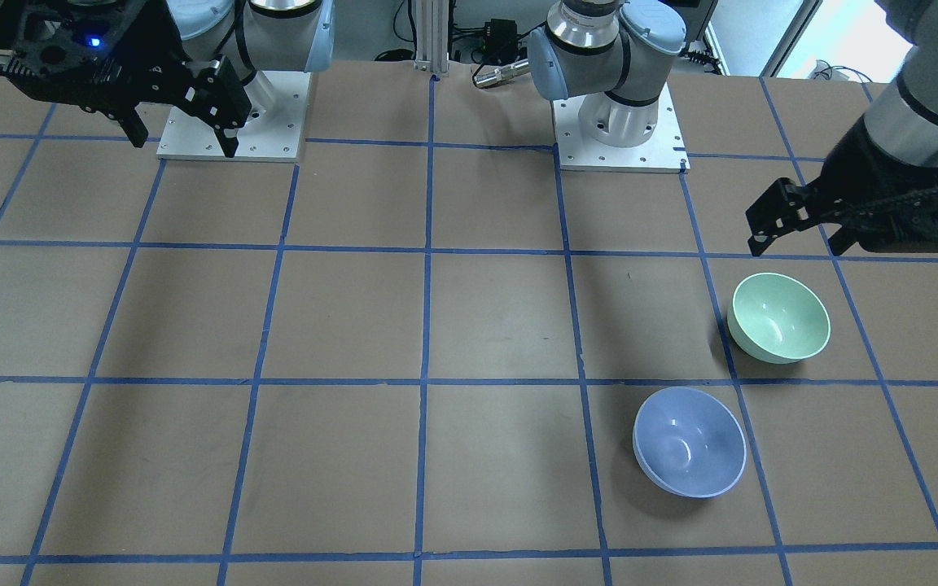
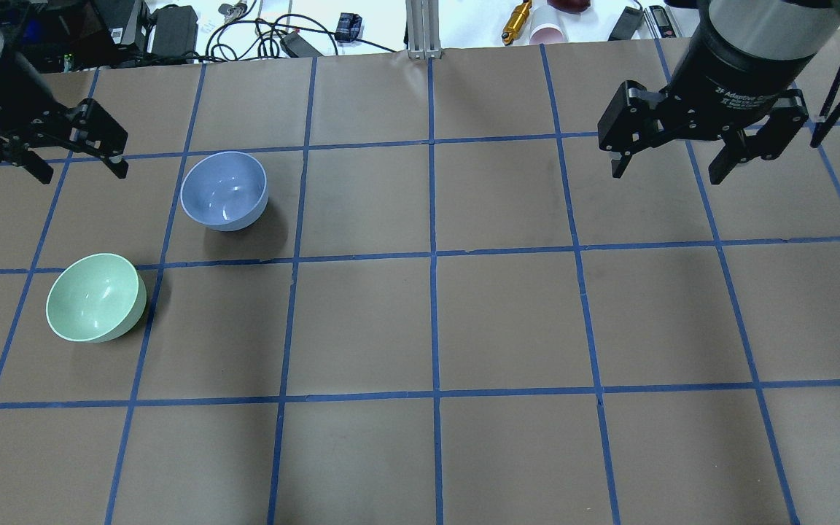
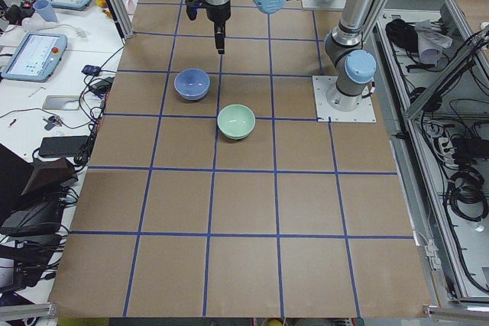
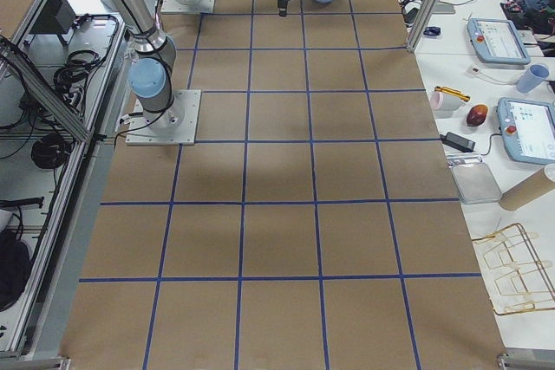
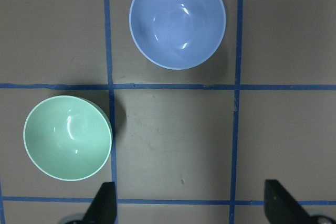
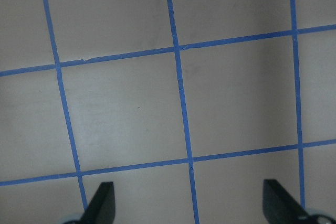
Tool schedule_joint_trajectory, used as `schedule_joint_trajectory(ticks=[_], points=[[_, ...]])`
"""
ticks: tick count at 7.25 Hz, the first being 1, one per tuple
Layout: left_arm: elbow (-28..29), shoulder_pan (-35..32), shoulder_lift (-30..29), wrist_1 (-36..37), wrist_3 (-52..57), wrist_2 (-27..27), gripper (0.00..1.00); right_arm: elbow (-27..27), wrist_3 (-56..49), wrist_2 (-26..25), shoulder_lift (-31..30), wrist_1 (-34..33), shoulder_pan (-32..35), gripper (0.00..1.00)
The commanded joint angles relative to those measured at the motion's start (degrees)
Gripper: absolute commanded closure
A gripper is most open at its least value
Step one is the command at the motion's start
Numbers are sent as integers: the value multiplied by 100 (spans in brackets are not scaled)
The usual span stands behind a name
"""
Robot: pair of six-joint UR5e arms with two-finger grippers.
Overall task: Stack green bowl on blue bowl
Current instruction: 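Move the left gripper down to the rim of the green bowl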
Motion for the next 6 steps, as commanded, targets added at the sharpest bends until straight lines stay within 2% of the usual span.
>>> schedule_joint_trajectory(ticks=[1, 2, 5, 6], points=[[-295, 989, -171, 136, 792, -273, 0, -1, 0, 0, 0, -5, 0, 0], [-393, 1280, -285, 242, 1168, -310, 0, -1, 0, 0, 0, 4, -9, 0], [-989, 1755, -811, 1399, 1495, -301, 0, 7, 0, 0, 0, -5, 0, 0], [-1191, 2028, -909, 1507, 1923, -310, 0, -1, 0, 0, 0, -5, 0, 0]])
